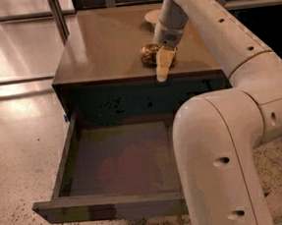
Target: Place orange can into top drawer
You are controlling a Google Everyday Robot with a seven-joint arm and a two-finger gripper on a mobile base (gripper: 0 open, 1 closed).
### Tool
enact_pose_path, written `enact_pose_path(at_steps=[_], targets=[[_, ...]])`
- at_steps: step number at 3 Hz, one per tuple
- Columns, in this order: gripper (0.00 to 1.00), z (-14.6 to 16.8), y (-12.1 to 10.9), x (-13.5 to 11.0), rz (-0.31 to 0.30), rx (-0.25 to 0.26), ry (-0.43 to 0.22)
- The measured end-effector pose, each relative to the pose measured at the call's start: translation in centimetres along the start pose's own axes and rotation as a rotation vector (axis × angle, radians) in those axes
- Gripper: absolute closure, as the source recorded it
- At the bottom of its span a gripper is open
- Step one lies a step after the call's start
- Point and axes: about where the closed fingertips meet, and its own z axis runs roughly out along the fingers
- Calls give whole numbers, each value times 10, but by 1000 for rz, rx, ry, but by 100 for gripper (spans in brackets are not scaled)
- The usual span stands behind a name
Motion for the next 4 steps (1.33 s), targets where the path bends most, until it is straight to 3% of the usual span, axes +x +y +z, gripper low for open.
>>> enact_pose_path(at_steps=[1, 4], targets=[[19, 14, 2, -3, -11, -42, -49], [89, 10, -3, -8, -11, -25, -57]])
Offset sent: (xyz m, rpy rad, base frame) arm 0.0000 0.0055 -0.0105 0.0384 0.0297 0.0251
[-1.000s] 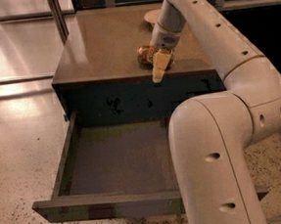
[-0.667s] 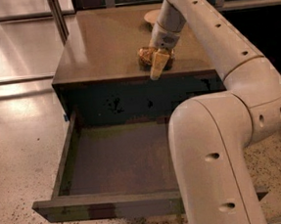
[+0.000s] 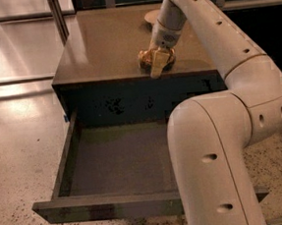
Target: Place orange can into top drawer
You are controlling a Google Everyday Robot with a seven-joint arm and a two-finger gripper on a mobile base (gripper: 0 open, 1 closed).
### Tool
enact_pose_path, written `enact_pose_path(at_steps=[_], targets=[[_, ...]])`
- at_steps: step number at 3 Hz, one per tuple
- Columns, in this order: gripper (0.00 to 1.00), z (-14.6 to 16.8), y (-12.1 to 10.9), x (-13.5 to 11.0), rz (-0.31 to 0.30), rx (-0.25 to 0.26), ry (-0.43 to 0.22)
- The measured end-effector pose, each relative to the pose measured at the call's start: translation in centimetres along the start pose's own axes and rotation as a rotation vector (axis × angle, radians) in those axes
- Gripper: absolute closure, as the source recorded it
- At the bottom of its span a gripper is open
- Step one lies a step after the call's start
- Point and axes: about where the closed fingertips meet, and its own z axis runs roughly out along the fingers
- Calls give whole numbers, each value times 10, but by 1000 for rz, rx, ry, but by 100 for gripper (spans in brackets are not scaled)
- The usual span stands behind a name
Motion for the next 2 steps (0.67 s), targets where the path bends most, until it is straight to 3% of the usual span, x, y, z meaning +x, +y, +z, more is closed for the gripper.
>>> enact_pose_path(at_steps=[1, 2], targets=[[100, -3, 0, -1, 0, 0, 0], [100, -36, -2, 8, 2, 96, -27]])
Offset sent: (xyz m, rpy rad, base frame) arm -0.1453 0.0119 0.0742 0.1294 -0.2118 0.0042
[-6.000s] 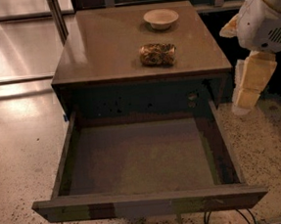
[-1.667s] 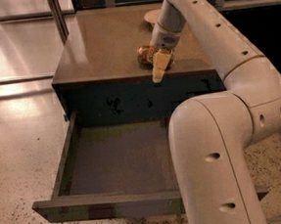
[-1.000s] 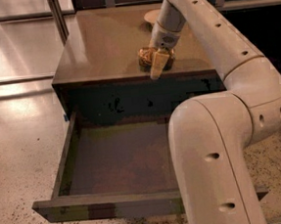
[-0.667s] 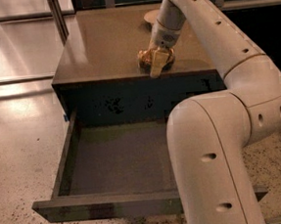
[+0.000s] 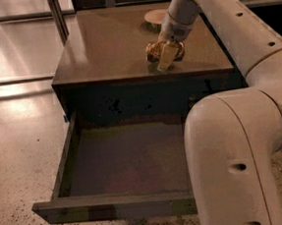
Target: Place orange can into top drawer
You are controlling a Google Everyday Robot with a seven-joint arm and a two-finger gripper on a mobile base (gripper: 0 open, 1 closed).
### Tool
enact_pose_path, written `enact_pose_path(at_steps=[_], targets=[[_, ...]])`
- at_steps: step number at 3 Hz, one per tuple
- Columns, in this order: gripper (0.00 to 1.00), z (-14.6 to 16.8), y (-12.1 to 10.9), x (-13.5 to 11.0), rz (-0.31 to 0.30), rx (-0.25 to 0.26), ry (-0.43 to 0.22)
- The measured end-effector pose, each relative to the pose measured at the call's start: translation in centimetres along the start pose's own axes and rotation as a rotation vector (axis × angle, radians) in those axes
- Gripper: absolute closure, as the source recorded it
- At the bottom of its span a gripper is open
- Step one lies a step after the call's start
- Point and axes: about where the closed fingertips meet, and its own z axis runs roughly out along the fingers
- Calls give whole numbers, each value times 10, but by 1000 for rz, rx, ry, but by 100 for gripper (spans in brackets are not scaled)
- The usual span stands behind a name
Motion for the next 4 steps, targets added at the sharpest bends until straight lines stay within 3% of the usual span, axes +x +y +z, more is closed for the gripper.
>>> enact_pose_path(at_steps=[1, 2, 3, 4], targets=[[100, -64, 7, -20, -29, 167, -92], [100, -89, 16, -57, -73, 228, -152], [100, -73, 1, -48, -93, 214, -119], [100, -42, -20, -40, -119, 171, -129]])
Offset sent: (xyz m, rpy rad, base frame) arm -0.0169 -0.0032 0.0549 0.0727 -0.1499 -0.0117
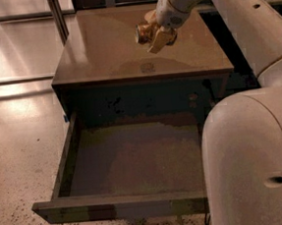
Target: Place orange can into top drawer
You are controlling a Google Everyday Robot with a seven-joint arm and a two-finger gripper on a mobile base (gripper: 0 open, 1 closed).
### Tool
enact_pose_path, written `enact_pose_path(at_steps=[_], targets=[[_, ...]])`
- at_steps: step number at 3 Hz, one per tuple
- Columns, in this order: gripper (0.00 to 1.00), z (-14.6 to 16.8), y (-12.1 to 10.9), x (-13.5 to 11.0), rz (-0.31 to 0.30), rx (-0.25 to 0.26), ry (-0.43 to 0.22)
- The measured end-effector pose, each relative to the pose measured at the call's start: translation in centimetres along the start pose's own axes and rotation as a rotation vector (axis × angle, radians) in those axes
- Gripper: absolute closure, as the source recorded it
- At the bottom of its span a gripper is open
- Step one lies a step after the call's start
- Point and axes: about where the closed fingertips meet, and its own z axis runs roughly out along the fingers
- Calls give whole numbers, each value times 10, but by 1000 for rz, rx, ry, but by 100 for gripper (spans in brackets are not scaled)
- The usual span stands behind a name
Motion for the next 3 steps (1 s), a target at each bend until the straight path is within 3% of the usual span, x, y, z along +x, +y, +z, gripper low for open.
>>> enact_pose_path(at_steps=[1, 2, 3], targets=[[100, 23, 3, -1, -4, -48, -99], [100, 38, 20, -15, 3, -120, -191], [100, 43, 23, -19, 2, -128, -199]])
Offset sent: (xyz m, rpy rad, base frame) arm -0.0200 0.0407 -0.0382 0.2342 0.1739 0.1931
